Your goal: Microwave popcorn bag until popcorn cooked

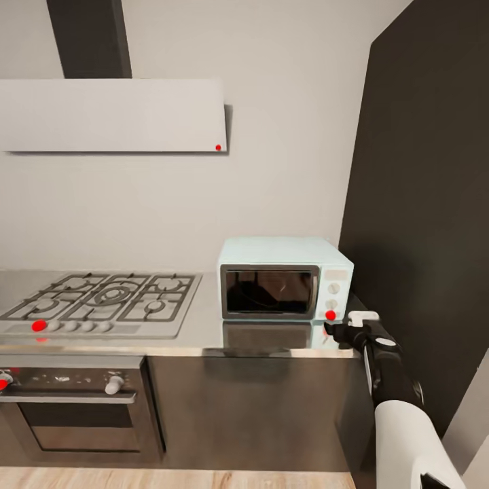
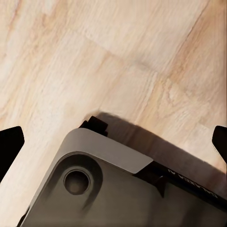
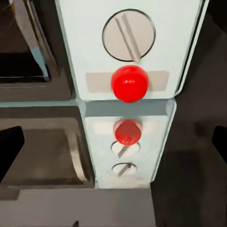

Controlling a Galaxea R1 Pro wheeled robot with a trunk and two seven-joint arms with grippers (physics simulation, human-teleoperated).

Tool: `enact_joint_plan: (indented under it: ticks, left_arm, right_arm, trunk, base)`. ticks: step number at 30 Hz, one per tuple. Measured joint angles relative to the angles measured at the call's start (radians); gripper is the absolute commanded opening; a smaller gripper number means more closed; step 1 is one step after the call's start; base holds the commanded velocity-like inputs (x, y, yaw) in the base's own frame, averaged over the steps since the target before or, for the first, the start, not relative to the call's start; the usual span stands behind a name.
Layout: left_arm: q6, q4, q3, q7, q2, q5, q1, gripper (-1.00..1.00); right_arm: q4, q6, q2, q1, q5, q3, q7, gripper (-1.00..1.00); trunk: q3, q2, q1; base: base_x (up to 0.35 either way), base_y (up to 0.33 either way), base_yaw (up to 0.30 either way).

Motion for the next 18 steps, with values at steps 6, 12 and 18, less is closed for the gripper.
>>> enact_joint_plan:
  ticks: [6, 12, 18]
  left_arm:
    - [0.000, 0.000, 0.000, 0.000, 0.000, 0.001, 0.000, 1.00]
    - [-0.001, 0.000, 0.000, 0.000, 0.000, 0.002, 0.000, 1.00]
    - [-0.001, 0.000, 0.000, 0.000, 0.001, 0.002, 0.000, 1.00]
  right_arm:
    - [0.030, -0.001, -0.026, 0.000, -0.001, -0.002, -0.001, 1.00]
    - [0.038, -0.001, -0.026, 0.000, -0.001, -0.001, -0.004, 1.00]
    - [0.045, -0.002, -0.018, 0.000, 0.001, 0.000, -0.009, 1.00]
  trunk:
    - [0.000, 0.000, 0.000]
    - [0.000, 0.000, 0.000]
    - [0.000, 0.000, 0.000]
  base:
    - [0.165, -0.075, 0.000]
    - [0.123, -0.070, 0.000]
    - [0.053, -0.007, 0.000]
